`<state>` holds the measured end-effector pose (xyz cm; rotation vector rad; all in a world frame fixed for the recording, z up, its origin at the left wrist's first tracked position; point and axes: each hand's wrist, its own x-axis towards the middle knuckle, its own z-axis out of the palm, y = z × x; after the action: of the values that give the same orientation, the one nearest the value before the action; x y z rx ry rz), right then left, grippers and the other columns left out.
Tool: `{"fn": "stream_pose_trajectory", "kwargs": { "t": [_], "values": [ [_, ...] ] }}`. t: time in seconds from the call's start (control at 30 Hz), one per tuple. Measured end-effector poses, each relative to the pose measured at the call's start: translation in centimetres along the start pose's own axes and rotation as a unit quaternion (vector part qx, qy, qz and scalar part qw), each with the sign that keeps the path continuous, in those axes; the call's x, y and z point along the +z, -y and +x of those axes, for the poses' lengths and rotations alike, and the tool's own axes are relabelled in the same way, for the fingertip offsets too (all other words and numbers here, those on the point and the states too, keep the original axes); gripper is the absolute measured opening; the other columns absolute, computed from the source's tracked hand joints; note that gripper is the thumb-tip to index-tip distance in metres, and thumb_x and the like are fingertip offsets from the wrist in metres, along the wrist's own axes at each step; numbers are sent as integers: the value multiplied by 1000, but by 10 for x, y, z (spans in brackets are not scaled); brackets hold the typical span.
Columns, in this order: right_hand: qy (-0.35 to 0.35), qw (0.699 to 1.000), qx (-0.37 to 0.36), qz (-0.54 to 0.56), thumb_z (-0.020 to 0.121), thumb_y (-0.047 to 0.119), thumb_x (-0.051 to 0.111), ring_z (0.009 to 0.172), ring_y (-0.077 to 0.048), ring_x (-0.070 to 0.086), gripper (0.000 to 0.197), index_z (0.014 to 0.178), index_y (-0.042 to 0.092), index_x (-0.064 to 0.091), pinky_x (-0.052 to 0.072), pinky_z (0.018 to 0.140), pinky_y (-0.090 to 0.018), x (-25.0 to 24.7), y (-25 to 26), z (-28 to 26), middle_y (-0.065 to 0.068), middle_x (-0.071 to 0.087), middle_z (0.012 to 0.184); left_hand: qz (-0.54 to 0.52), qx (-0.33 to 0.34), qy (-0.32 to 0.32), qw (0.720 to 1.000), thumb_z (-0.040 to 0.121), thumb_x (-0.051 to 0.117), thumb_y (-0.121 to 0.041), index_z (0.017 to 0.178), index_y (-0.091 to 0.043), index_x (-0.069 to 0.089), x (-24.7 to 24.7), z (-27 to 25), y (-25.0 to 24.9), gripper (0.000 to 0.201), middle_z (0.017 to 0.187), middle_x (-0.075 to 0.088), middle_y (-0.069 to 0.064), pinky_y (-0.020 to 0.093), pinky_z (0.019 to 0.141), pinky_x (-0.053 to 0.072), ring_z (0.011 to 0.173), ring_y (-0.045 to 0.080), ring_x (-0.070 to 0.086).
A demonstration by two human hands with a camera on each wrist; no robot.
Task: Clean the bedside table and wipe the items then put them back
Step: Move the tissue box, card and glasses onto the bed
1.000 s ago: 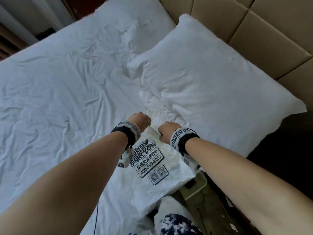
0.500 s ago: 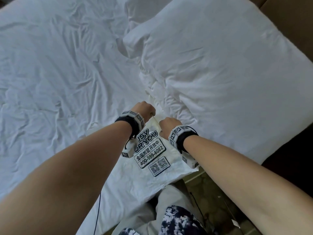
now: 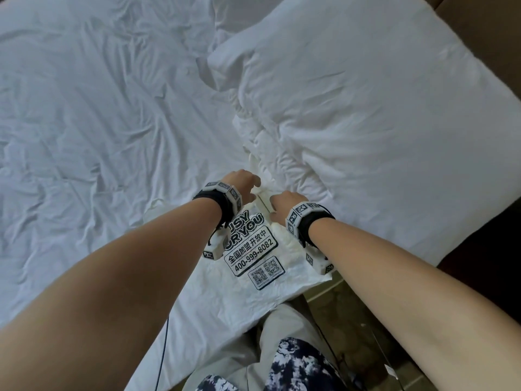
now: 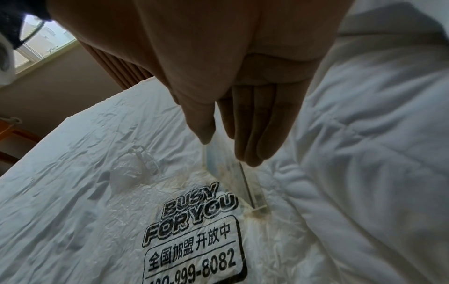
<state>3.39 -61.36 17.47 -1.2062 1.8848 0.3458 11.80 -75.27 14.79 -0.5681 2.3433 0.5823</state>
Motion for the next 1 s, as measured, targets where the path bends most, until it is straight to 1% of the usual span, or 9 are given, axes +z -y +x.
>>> {"fn": "stream_pose_trajectory", "kwargs": {
  "t": [0.13,0.27,0.43,0.5,0.57,0.67,0.77,0.9,1.0],
  "values": [
    [-17,1000,9,-12,95,33,55,104,-29,62,33,122,14,54,47,79,-33,-13,6,-20,-10,62,116,18,3,-14,1000,91,69,-30,135,-20,55,-11,-20,-1,47,127,60,6,38,96,48,116,27,58],
    [-52,998,26,-26,95,33,57,103,-30,63,35,123,13,54,50,82,-35,-22,16,-52,-12,61,120,37,18,-37,998,91,69,-34,137,-20,53,-27,-51,-10,50,129,58,6,38,95,48,116,28,58],
    [-107,992,57,-27,94,32,57,106,-31,62,36,125,14,54,51,85,-36,-22,35,-110,-12,60,124,54,53,-79,994,89,71,-35,137,-20,53,-42,-103,-28,53,130,58,7,37,94,46,117,28,57],
    [-124,989,69,-27,93,33,58,107,-32,62,37,124,15,54,52,87,-38,-18,43,-135,-12,59,125,61,65,-95,991,88,71,-36,136,-21,53,-44,-128,-37,54,130,58,6,36,93,46,116,27,58],
    [-144,986,78,-24,93,35,58,107,-32,61,37,125,16,55,52,87,-37,-13,50,-163,-11,59,126,71,76,-107,989,87,71,-37,136,-22,53,-45,-153,-49,54,130,59,6,37,93,47,115,27,59],
    [-167,981,97,-17,94,34,58,107,-31,61,37,127,17,54,52,85,-35,-3,59,-204,-10,58,126,85,94,-126,984,87,72,-38,136,-24,54,-45,-188,-70,54,129,60,4,37,92,49,114,26,60],
    [-192,974,118,-7,93,34,59,105,-32,62,37,125,17,55,53,85,-36,7,60,-245,-10,60,123,99,117,-136,979,86,73,-38,136,-24,54,-42,-217,-95,55,129,61,2,36,90,49,113,25,61],
    [-225,963,144,21,90,33,61,104,-32,62,36,122,19,57,53,85,-37,25,50,-297,-8,61,121,122,151,-141,971,85,73,-38,136,-25,54,-37,-246,-140,56,129,61,0,33,90,48,114,23,60],
    [-236,956,171,39,89,32,61,100,-31,62,34,120,19,57,53,83,-37,42,34,-334,-7,62,119,152,177,-136,963,84,73,-41,134,-27,55,-32,-258,-182,55,130,61,-2,35,94,50,114,22,60]
  ]
}}
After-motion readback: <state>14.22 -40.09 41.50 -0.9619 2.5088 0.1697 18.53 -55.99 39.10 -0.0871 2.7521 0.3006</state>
